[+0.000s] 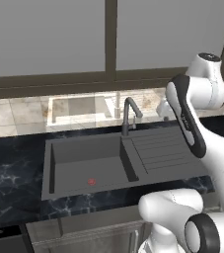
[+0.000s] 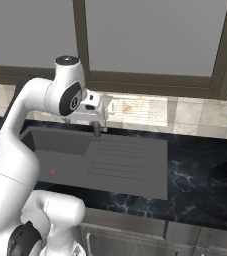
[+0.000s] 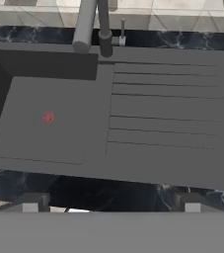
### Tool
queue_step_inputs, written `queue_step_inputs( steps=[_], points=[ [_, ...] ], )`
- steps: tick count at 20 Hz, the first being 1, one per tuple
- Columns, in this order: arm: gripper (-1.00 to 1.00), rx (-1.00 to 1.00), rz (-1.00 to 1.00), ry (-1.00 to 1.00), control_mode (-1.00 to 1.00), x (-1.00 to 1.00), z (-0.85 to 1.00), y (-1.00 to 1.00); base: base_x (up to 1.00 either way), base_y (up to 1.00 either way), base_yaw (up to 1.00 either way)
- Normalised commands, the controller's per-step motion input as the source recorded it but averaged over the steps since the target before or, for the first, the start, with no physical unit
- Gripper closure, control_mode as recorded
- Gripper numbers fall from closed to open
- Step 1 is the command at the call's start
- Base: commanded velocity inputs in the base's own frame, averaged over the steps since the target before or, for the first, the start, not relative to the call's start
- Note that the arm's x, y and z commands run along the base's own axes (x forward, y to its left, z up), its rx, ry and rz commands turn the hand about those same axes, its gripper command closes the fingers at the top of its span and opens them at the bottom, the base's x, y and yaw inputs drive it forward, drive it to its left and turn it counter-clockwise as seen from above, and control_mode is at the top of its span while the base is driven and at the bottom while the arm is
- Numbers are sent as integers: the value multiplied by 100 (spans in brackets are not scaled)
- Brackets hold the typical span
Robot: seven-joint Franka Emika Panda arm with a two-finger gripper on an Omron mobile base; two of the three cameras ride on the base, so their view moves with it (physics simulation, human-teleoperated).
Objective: Soak the sponge with water for a few seconds and then drop it inside the sink.
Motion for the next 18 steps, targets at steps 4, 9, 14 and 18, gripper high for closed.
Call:
queue_step_inputs(
  steps=[4, 9, 14, 18],
  points=[
    [-100, 0, 5, -12, -100, -13, 0, -32, 0, 0, 0],
    [-100, 0, 3, -15, -100, 0, 0, -11, 0, 0, 0],
    [-100, -1, 2, -22, -100, 0, 0, 0, 0, 0, 0],
    [-100, 0, 2, -26, -100, 0, 0, 0, 0, 0, 0]
  ],
)
